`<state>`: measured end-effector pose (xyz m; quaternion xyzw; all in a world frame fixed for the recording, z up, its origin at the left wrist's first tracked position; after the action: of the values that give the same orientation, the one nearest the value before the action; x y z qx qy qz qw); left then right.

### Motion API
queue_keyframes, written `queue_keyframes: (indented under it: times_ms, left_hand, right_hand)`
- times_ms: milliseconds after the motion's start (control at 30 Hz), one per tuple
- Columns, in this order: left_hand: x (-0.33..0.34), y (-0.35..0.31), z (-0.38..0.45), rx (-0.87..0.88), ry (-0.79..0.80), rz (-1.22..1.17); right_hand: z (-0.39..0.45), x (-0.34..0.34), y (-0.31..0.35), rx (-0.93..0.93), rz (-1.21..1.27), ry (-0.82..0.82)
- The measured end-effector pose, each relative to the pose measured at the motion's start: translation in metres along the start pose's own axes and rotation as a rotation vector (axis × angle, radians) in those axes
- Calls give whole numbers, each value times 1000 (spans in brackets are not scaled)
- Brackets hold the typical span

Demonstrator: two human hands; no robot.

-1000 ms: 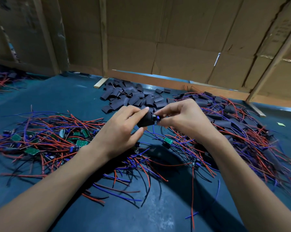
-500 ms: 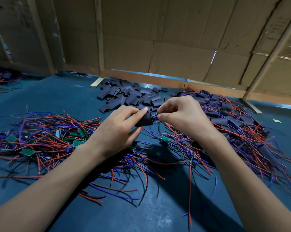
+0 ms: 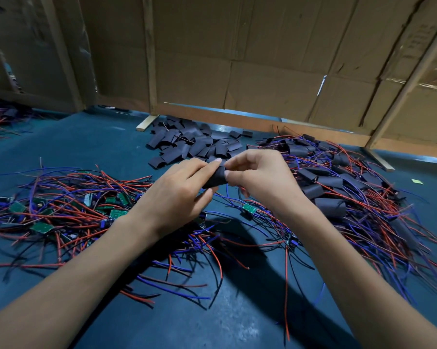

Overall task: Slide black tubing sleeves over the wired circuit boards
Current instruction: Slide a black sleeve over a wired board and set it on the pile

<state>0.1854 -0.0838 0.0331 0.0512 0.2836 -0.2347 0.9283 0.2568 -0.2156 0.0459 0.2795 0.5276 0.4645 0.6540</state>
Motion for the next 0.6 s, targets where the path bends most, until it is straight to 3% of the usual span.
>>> queue_keyframes:
  times_ms: [167,300,500,600]
  left_hand:
    - [-2,1,0,-2,-33,-21]
    - [0,-6,0,53,-18,-95]
    - [10,18,-5,-148,84,-47]
    - [24,31,-15,-164,246,108]
  right_hand:
    - [-1,-1,-2,138,228,126]
    - [-8,2,-1,76,41,301]
    - [28,-93,2,3,-251,9]
    - [40,-148,-24,57,-703,-158]
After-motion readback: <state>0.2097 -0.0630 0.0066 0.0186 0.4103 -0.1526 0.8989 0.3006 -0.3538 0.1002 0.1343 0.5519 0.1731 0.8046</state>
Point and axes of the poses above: each hand's wrist, its own z-axis towards the middle knuckle, its own x-axis out of the palm, y = z × x, the point moved 8 cm from there along z, towards the middle knuckle, and after that the axes turned 13 degrees about -y, right-handed, at the moved point
